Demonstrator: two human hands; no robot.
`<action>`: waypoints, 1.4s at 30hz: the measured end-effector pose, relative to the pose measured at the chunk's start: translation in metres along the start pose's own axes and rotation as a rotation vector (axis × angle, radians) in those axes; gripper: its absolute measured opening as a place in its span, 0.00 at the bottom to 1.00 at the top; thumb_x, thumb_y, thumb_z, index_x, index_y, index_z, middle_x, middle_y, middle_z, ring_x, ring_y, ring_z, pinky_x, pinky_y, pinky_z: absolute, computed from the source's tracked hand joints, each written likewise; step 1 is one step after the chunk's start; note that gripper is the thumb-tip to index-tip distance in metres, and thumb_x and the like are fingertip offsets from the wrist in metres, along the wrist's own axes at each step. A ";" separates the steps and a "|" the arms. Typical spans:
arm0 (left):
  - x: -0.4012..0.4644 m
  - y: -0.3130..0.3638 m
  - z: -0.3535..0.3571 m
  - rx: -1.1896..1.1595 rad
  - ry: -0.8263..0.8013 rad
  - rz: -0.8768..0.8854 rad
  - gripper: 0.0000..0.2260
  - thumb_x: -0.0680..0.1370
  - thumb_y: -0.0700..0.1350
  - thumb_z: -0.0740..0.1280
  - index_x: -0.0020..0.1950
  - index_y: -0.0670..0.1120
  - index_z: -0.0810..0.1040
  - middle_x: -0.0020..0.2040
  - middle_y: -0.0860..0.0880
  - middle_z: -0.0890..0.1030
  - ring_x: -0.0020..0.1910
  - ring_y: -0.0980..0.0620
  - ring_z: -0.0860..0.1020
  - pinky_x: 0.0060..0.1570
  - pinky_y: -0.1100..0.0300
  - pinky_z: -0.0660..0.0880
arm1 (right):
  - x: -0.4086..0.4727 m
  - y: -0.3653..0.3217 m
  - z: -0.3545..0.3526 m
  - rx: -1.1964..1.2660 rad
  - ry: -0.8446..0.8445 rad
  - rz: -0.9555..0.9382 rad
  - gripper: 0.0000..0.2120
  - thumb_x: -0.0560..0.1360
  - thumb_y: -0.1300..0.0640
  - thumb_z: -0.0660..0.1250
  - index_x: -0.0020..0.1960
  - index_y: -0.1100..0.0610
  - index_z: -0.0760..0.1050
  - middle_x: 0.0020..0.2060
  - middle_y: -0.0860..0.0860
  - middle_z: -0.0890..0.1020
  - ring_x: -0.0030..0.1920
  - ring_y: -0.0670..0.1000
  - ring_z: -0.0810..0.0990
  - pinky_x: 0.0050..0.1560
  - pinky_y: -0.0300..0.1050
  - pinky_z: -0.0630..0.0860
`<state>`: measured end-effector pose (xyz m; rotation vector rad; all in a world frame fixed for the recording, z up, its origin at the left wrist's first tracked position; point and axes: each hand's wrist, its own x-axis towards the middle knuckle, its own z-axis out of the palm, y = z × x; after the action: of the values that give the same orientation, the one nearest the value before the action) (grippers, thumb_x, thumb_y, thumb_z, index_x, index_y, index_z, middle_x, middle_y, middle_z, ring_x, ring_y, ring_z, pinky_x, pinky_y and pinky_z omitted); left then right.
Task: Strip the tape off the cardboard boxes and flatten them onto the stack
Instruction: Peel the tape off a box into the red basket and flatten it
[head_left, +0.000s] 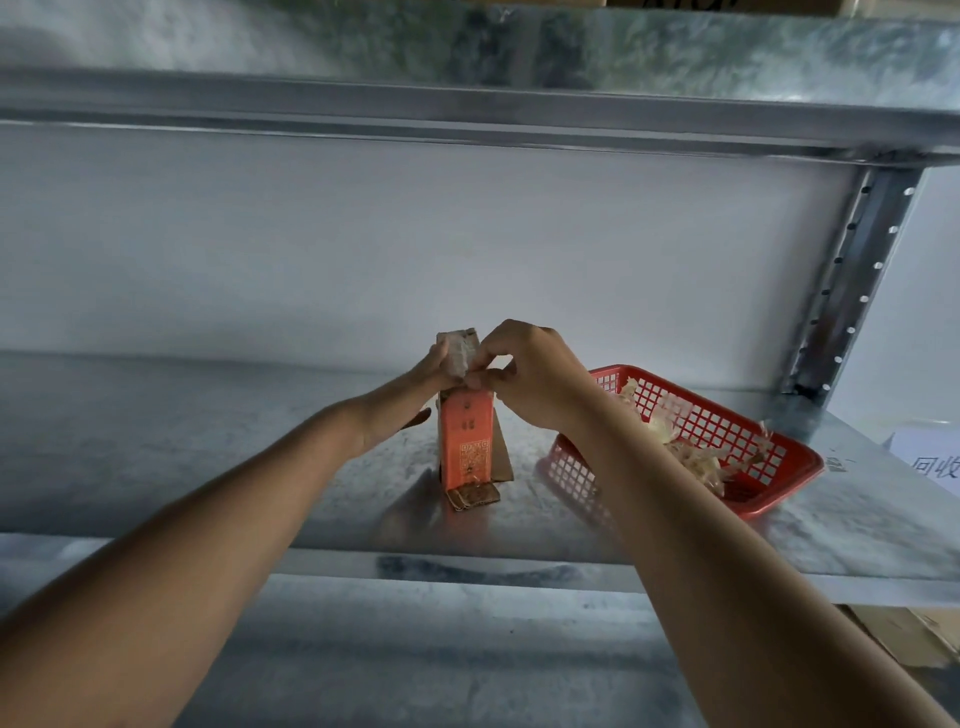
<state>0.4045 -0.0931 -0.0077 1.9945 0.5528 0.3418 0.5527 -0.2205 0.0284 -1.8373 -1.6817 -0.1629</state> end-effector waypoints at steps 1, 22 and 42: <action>0.001 -0.001 0.001 -0.001 0.002 0.005 0.15 0.80 0.74 0.50 0.64 0.80 0.68 0.66 0.69 0.73 0.73 0.63 0.67 0.76 0.49 0.63 | 0.001 0.001 -0.001 0.000 -0.025 0.010 0.02 0.78 0.56 0.74 0.50 0.54 0.84 0.44 0.44 0.81 0.39 0.43 0.76 0.38 0.34 0.69; 0.013 0.003 -0.006 -0.022 -0.040 0.047 0.20 0.83 0.62 0.59 0.76 0.68 0.66 0.69 0.56 0.77 0.70 0.57 0.74 0.75 0.50 0.67 | 0.021 0.006 0.020 -0.025 0.079 0.123 0.10 0.80 0.65 0.64 0.48 0.55 0.82 0.40 0.46 0.81 0.45 0.50 0.79 0.36 0.37 0.71; 0.032 0.033 -0.006 0.207 0.056 0.027 0.14 0.76 0.61 0.73 0.50 0.51 0.80 0.45 0.51 0.82 0.45 0.53 0.80 0.44 0.57 0.76 | 0.038 0.032 0.021 0.243 0.289 0.426 0.04 0.81 0.55 0.69 0.52 0.52 0.82 0.51 0.48 0.79 0.50 0.51 0.78 0.49 0.47 0.75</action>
<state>0.4366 -0.0856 0.0247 2.1990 0.6186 0.3703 0.5828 -0.1768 0.0185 -1.8379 -1.0397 -0.0378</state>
